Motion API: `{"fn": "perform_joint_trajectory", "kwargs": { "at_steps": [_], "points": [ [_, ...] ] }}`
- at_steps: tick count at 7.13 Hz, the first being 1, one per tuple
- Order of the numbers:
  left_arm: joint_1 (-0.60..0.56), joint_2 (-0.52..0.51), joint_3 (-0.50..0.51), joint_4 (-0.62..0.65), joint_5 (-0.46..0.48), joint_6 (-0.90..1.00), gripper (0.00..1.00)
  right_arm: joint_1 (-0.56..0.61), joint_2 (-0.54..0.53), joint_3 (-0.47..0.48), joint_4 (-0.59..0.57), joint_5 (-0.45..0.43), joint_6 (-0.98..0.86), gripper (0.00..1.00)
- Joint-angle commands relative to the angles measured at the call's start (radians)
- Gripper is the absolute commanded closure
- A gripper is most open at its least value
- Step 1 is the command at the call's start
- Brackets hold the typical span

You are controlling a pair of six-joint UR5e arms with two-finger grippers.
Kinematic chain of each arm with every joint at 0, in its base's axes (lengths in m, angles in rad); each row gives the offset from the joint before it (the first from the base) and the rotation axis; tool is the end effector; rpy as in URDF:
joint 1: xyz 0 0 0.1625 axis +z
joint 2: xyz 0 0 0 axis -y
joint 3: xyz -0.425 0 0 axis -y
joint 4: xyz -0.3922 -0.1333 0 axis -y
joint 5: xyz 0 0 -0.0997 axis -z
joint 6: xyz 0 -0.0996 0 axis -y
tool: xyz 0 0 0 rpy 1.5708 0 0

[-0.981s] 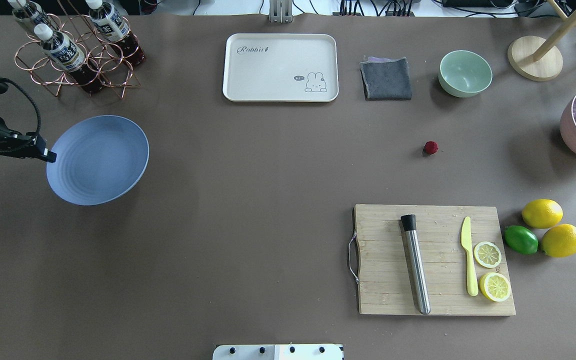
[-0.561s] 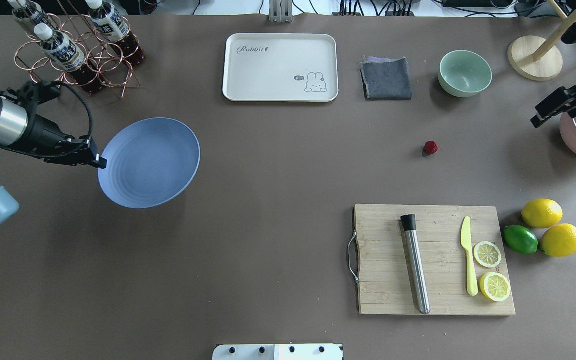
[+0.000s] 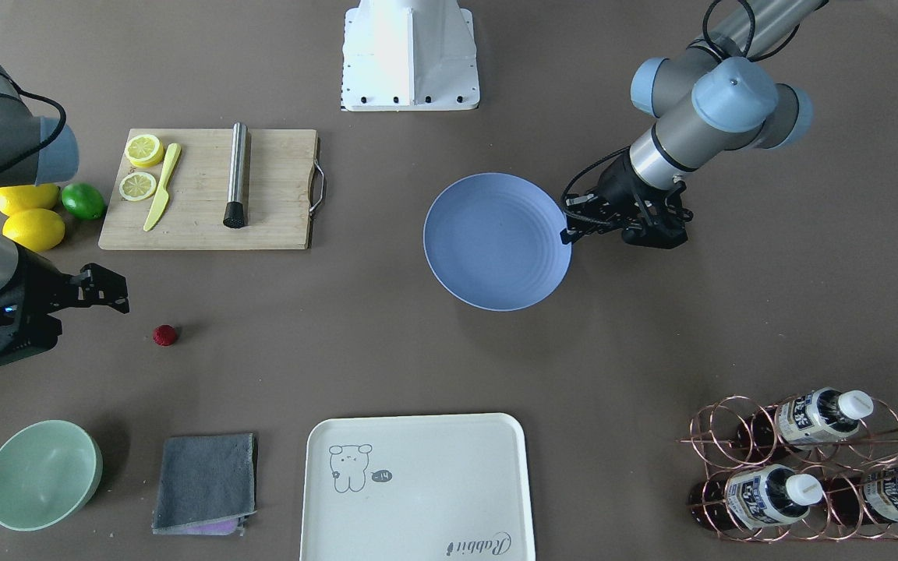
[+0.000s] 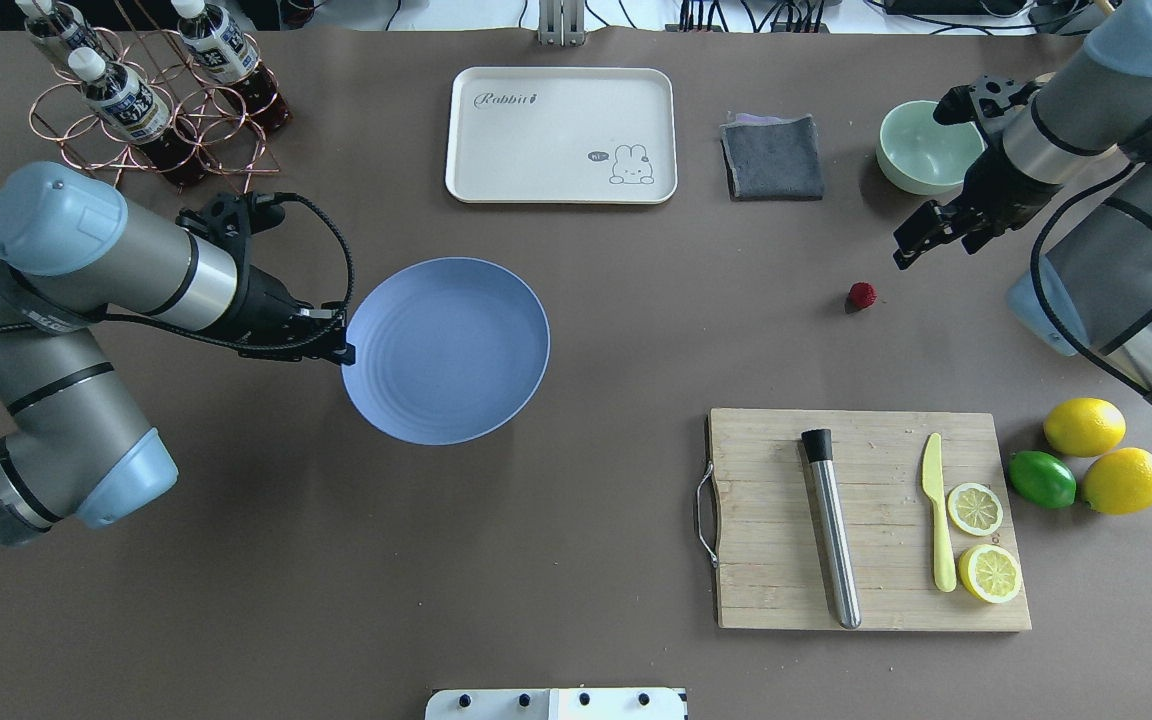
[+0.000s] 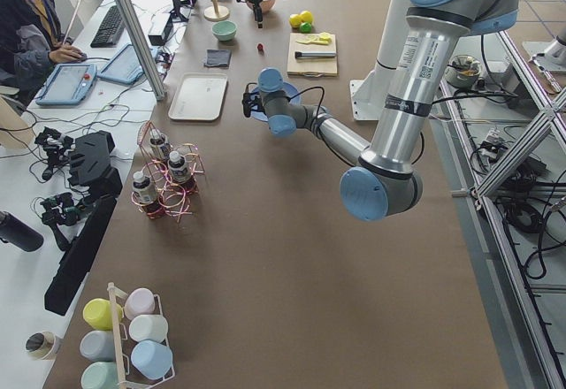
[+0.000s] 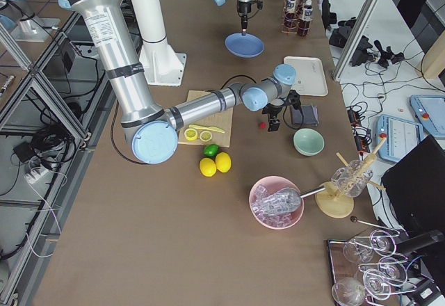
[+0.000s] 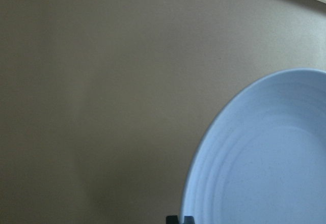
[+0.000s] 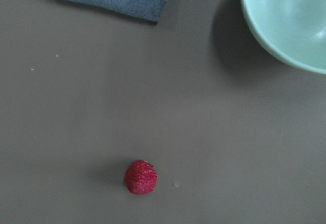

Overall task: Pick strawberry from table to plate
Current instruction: 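Slide the plate farther inward with the left gripper while the right gripper reaches the strawberry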

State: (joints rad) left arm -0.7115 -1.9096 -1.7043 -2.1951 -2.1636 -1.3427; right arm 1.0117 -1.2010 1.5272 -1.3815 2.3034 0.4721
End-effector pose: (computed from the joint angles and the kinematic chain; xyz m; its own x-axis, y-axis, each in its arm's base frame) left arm 0.4109 -0.4568 0.3339 0.3742 -0.0750 -0.9243 0.0826 0.9955 -0.0473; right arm -0.2874 -0.5850 0.4484 0.6154 -0.2647 0.7424 0.2039 0.9633 0.1744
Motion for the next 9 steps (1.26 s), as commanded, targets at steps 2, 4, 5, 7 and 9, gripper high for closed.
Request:
{"fn": "perform_joint_trajectory", "kwargs": {
  "at_steps": [2, 4, 5, 7, 9],
  "points": [
    [0.081, -0.045, -0.001, 0.015, 0.068, -0.059, 1.0, -0.079, 0.057, -0.076, 0.068, -0.073, 0.068, 0.04],
    [0.127, -0.058, 0.0, 0.018, 0.115, -0.073, 1.0, -0.099, 0.052, -0.094, 0.09, -0.088, 0.068, 0.14],
    [0.144, -0.055, 0.0, 0.018, 0.138, -0.073, 1.0, -0.108, 0.051, -0.094, 0.09, -0.104, 0.068, 0.17],
    [0.17, -0.055, 0.003, 0.018, 0.159, -0.079, 1.0, -0.119, 0.046, -0.094, 0.09, -0.107, 0.071, 0.3],
    [0.184, -0.055, 0.003, 0.018, 0.16, -0.079, 1.0, -0.125, 0.046, -0.094, 0.09, -0.116, 0.08, 0.44]
  ]
}}
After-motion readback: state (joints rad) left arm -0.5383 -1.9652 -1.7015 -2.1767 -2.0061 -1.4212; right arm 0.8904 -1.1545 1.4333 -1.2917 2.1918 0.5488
